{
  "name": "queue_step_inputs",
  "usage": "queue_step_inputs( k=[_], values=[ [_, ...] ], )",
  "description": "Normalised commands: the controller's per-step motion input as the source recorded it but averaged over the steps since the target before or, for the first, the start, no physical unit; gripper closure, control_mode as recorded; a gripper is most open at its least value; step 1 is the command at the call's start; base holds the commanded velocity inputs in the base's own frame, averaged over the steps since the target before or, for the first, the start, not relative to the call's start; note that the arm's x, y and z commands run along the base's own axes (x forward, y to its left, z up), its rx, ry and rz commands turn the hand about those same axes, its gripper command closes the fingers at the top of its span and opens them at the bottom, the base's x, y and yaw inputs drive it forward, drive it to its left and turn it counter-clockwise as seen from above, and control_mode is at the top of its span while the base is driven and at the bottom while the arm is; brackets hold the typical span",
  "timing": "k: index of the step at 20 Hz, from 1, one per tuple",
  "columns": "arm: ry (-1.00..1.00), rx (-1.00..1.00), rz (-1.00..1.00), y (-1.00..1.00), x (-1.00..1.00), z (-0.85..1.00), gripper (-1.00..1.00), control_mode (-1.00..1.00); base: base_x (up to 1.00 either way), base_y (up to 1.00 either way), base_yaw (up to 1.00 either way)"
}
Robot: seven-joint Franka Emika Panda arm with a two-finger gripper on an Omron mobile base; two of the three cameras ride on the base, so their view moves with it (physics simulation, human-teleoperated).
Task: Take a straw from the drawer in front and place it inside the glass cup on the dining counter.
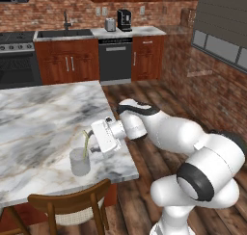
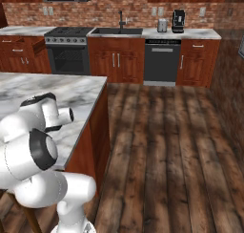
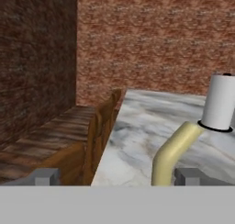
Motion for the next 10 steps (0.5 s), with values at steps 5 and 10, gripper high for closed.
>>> queue_step_inputs(
  k=[5, 10],
  values=[
    [-0.04, -0.01, 0.00, -0.06, 0.00, 0.24, -1.00, -1.00, 0.00, 0.00, 0.00],
    [0.00, -0.08, 0.00, 0.00, 0.00, 0.04, -1.00, -1.00, 0.00, 0.00, 0.00]
  ],
)
